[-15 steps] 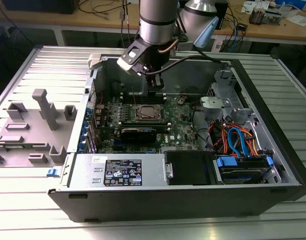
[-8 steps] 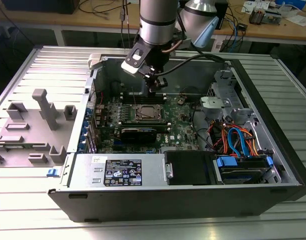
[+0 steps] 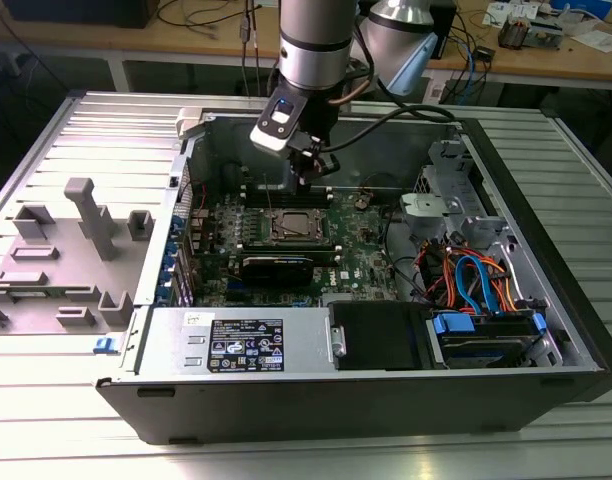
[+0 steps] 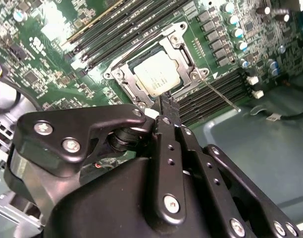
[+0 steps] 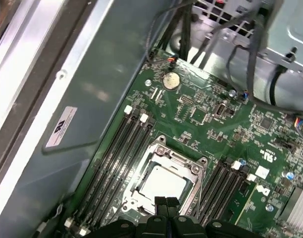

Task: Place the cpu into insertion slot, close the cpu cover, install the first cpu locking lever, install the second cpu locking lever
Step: 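Install the first cpu locking lever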

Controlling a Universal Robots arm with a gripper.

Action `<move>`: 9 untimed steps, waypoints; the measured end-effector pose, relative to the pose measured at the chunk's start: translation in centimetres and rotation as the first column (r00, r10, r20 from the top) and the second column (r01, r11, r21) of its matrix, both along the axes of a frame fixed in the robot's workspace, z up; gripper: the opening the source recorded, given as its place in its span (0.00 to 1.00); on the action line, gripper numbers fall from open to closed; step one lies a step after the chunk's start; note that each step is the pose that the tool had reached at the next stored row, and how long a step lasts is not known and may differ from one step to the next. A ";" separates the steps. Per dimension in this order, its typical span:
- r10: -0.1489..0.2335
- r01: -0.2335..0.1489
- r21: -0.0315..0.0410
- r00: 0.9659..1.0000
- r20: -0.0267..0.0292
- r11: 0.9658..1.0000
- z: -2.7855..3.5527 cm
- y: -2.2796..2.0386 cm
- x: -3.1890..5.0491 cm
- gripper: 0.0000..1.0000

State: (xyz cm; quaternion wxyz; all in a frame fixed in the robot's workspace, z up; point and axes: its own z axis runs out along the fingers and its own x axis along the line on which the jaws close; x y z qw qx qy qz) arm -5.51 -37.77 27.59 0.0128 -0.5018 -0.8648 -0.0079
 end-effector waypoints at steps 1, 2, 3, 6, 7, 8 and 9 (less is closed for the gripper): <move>0.001 -0.001 0.000 1.000 0.000 1.000 0.00 0.00 0.00 0.11; 0.001 -0.001 0.000 1.000 0.000 1.000 0.00 0.00 0.00 0.11; 0.002 -0.002 0.000 1.000 0.000 1.000 0.00 0.00 0.00 0.11; 0.002 -0.002 0.000 1.000 0.000 1.000 0.00 0.00 0.00 0.11; 0.002 -0.002 0.000 1.000 0.000 1.000 0.00 0.00 0.00 0.11; 0.002 -0.002 0.000 1.000 0.000 1.000 0.00 0.00 0.00 0.11; 0.002 -0.002 0.000 1.000 0.000 1.000 0.00 0.00 0.00 0.11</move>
